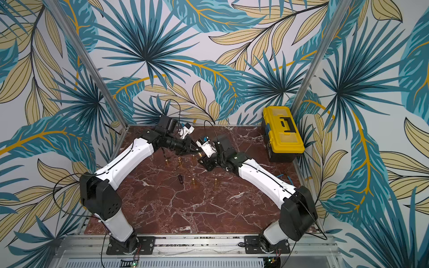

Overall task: Open the lipstick cap
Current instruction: Place the lipstick at the center of the board.

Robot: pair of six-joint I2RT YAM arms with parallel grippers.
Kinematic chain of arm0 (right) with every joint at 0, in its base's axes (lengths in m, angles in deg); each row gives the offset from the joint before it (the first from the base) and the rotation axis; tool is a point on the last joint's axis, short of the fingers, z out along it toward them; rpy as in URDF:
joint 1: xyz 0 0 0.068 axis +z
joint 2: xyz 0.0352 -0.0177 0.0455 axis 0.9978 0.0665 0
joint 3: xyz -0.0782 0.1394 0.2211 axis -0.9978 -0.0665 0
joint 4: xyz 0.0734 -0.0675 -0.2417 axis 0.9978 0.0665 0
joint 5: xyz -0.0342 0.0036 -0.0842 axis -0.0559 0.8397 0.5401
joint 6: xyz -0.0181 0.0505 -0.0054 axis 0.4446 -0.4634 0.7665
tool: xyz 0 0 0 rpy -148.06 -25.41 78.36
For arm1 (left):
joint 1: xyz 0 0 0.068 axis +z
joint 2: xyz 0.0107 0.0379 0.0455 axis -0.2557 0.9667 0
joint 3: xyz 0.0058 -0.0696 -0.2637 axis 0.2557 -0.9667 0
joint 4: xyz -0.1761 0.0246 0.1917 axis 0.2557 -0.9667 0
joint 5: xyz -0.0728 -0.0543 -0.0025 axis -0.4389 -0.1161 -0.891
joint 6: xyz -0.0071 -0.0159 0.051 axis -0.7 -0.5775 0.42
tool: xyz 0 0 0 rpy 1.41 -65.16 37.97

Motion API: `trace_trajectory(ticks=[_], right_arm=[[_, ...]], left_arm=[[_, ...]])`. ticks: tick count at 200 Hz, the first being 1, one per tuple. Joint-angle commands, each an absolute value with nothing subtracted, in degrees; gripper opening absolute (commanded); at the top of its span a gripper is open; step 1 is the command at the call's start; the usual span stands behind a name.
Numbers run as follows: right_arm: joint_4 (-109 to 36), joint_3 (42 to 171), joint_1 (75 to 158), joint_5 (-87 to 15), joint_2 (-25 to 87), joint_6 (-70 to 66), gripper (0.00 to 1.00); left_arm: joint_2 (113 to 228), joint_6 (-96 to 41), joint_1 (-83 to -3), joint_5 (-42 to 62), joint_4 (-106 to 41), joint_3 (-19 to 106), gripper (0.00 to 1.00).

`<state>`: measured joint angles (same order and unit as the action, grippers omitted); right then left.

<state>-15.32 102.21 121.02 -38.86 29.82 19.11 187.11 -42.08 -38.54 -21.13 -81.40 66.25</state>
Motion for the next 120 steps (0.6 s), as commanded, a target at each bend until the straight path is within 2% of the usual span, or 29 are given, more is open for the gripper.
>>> trace_trajectory(ticks=[1,46,91,120], right_arm=[[-13.43,103.24,121.35,-36.45,29.08,19.61,0.44],[-10.90,102.30,121.32,-32.71,25.47,20.13,0.49],[-9.73,99.82,121.34,-27.73,19.69,19.57,0.51],[-10.23,98.17,121.28,-25.69,17.00,17.80,0.51]], left_arm=[[186.90,-40.84,-36.12,-17.35,-80.56,69.67,0.12],[189.90,-37.33,-36.42,-8.16,-80.59,73.82,0.12],[195.91,-30.06,-41.57,14.58,-80.44,80.02,0.11],[201.77,-26.43,-44.44,20.89,-80.09,82.45,0.11]])
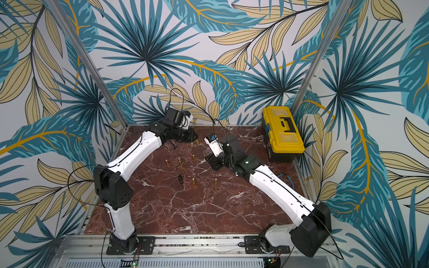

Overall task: Open the lipstick cap
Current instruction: Place the lipstick at the center of the board.

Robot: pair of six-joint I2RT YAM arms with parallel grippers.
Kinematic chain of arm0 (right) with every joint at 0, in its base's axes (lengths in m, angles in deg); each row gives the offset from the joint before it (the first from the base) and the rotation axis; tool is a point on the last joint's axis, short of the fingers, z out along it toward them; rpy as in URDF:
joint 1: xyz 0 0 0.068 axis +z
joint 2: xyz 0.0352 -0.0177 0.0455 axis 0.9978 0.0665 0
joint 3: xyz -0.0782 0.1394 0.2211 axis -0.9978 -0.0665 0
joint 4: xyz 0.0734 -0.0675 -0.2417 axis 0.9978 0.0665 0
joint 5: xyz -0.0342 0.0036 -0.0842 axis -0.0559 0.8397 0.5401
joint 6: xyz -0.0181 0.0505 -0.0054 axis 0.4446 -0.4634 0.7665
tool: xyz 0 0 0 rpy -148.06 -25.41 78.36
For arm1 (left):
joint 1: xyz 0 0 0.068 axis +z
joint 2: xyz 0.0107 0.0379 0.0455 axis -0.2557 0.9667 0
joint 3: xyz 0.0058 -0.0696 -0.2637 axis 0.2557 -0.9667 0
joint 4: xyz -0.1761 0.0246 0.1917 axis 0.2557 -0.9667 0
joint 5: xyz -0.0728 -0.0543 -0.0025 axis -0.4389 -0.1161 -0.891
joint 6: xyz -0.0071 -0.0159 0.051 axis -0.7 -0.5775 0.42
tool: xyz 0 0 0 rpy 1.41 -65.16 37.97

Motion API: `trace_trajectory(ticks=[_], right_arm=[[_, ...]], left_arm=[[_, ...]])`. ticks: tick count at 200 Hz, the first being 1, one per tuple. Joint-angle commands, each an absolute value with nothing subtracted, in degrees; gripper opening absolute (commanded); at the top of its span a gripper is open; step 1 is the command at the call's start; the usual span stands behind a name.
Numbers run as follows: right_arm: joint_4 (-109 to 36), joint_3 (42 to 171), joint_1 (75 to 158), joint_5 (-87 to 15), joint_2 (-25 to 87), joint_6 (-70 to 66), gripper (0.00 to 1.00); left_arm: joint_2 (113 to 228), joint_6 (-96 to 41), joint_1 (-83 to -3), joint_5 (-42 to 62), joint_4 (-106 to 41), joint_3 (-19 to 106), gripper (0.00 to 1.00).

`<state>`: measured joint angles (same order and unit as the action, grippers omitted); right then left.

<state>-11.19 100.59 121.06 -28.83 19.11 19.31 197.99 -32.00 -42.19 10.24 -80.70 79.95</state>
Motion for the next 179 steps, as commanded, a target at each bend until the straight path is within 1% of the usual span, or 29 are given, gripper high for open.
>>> trace_trajectory(ticks=[1,19,42,56,101,179], right_arm=[[-10.29,98.09,121.22,-25.61,16.89,17.75,0.51],[-11.16,96.88,121.26,-24.28,15.49,17.47,0.52],[-10.54,96.95,121.23,-23.24,15.24,17.68,0.52],[-10.53,96.73,121.25,-22.76,15.20,17.79,0.52],[-10.09,96.25,121.21,-22.45,15.20,17.95,0.52],[-9.67,95.23,121.16,-21.70,14.93,17.83,0.52]], left_arm=[[202.00,-26.27,-44.57,21.06,-80.09,82.51,0.11],[205.49,-23.59,-46.38,24.40,-79.91,83.55,0.11],[208.53,-23.11,-47.30,25.32,-79.20,83.36,0.12],[209.50,-23.05,-47.75,27.34,-78.21,82.27,0.10],[210.38,-23.36,-48.74,29.44,-73.04,76.83,0.11],[209.10,-24.98,-48.74,26.98,-62.43,66.84,0.10]])
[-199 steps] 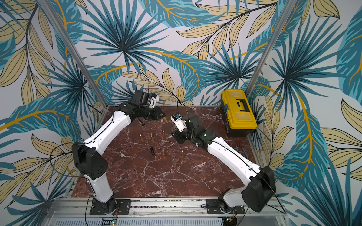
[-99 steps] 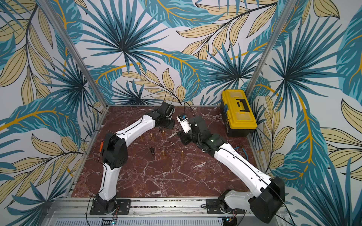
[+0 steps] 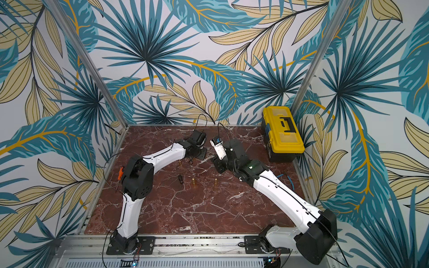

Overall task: Open the lipstick cap
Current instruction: Place the lipstick at the center of the board.

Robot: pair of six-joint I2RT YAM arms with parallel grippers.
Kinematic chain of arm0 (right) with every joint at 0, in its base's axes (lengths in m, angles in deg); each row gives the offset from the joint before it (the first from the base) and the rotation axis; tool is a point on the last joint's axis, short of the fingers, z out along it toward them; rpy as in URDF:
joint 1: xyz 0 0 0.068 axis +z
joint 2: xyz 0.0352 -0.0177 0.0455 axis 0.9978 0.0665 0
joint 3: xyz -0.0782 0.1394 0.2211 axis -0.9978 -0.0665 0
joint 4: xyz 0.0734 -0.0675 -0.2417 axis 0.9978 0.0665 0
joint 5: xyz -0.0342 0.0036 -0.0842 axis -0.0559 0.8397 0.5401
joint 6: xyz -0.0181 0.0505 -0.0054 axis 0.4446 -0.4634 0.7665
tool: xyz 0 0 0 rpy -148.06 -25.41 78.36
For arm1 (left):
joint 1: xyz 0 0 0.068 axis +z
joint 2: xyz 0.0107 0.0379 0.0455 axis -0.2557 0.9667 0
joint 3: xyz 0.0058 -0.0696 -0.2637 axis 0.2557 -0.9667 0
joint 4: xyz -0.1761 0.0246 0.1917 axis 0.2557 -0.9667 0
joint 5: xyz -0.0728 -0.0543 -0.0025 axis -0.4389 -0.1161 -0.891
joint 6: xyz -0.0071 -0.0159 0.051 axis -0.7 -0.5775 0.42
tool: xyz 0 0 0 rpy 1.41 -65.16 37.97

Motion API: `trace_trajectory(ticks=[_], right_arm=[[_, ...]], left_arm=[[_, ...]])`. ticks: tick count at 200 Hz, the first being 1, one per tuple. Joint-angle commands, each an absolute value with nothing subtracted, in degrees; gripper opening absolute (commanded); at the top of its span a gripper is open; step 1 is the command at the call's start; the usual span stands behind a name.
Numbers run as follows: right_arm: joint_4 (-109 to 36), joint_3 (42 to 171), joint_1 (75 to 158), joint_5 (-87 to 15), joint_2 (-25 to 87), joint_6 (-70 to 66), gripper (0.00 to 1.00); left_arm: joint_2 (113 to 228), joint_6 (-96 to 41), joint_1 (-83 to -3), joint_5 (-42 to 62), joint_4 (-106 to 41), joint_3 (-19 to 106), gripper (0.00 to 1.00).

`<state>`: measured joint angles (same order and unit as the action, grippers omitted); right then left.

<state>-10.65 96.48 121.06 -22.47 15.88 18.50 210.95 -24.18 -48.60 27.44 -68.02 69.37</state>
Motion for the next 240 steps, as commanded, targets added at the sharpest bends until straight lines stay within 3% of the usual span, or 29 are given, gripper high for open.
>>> trace_trajectory(ticks=[1,47,85,116,150,240], right_arm=[[-9.66,95.26,121.12,-21.68,14.93,17.85,0.52],[-9.29,95.71,121.16,-21.83,15.55,17.34,0.52],[-9.30,96.06,121.12,-22.36,16.15,17.23,0.53],[-9.55,96.03,121.15,-22.66,16.51,17.17,0.53],[-9.70,96.07,121.24,-22.76,16.36,17.04,0.53],[-11.08,94.31,121.21,-22.01,14.34,16.31,0.53]], left_arm=[[209.05,-25.02,-48.74,26.96,-62.34,66.75,0.10],[208.49,-25.89,-48.74,26.07,-59.98,63.46,0.11],[208.24,-26.11,-48.83,26.07,-59.70,61.88,0.17],[207.51,-26.61,-48.83,26.07,-59.43,61.37,0.37],[206.58,-26.67,-48.92,26.07,-59.43,61.82,0.49],[201.56,-25.94,-49.36,24.82,-59.51,63.64,0.54]])
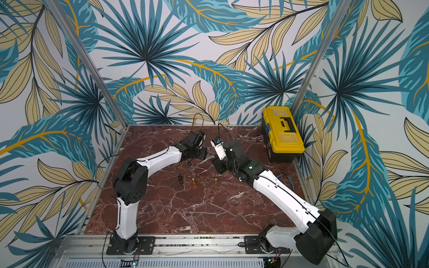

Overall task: Open the lipstick cap
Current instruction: Place the lipstick at the center of the board, then pick up the cover from the center of the board.

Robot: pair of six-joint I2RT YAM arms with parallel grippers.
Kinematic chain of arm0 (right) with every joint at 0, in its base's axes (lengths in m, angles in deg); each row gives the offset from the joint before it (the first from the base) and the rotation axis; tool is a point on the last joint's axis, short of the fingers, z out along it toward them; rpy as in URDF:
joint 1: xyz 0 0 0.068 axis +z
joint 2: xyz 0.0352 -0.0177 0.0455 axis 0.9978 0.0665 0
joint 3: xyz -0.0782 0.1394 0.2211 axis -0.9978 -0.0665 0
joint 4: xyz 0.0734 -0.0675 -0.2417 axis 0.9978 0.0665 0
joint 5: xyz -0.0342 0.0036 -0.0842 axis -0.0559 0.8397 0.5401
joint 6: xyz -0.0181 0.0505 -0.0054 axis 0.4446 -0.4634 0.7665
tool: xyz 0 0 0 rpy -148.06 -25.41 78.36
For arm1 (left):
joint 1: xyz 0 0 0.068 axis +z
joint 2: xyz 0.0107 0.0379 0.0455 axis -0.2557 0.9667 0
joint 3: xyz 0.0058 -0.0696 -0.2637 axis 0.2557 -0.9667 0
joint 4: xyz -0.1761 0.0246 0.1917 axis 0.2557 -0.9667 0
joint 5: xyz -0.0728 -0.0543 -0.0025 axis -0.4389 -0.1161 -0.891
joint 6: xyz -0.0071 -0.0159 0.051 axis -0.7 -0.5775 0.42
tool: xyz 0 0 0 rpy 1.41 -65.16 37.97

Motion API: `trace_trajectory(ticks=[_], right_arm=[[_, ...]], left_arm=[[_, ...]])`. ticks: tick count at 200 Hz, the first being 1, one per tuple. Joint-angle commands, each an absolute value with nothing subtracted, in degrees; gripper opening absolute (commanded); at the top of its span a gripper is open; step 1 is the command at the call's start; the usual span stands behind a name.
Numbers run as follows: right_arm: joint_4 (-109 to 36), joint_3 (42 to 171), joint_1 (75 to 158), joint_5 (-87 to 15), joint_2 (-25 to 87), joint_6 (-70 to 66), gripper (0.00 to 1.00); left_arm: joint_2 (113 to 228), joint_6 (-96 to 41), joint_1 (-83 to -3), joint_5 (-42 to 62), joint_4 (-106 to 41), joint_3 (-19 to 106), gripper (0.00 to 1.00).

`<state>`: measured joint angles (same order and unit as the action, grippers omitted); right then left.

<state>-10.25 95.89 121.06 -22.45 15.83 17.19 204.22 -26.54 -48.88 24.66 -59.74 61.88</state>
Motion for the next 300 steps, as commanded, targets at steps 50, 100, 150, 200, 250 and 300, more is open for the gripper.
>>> trace_trajectory(ticks=[50,100,150,200,250,300], right_arm=[[-10.28,94.84,121.15,-20.86,12.90,16.51,0.53],[-3.97,96.03,121.14,-14.66,7.60,16.95,0.52],[-2.27,96.03,121.14,-11.64,3.16,17.25,0.51],[-3.26,95.73,121.14,-11.97,3.14,18.21,0.51],[-3.95,94.57,121.16,-12.24,3.65,18.23,0.50],[-5.05,93.54,121.15,-12.67,4.38,18.27,0.50]], left_arm=[[200.59,-24.84,-50.85,23.83,-60.14,65.97,0.58],[206.68,-22.40,-54.83,22.28,-67.75,76.89,0.60],[212.81,-22.32,-55.90,23.51,-69.18,81.83,0.60],[215.36,-21.66,-56.52,25.22,-71.21,83.15,0.59],[216.22,-22.58,-56.48,23.99,-71.72,83.09,0.55],[216.38,-23.14,-57.01,23.60,-71.91,82.46,0.52]])
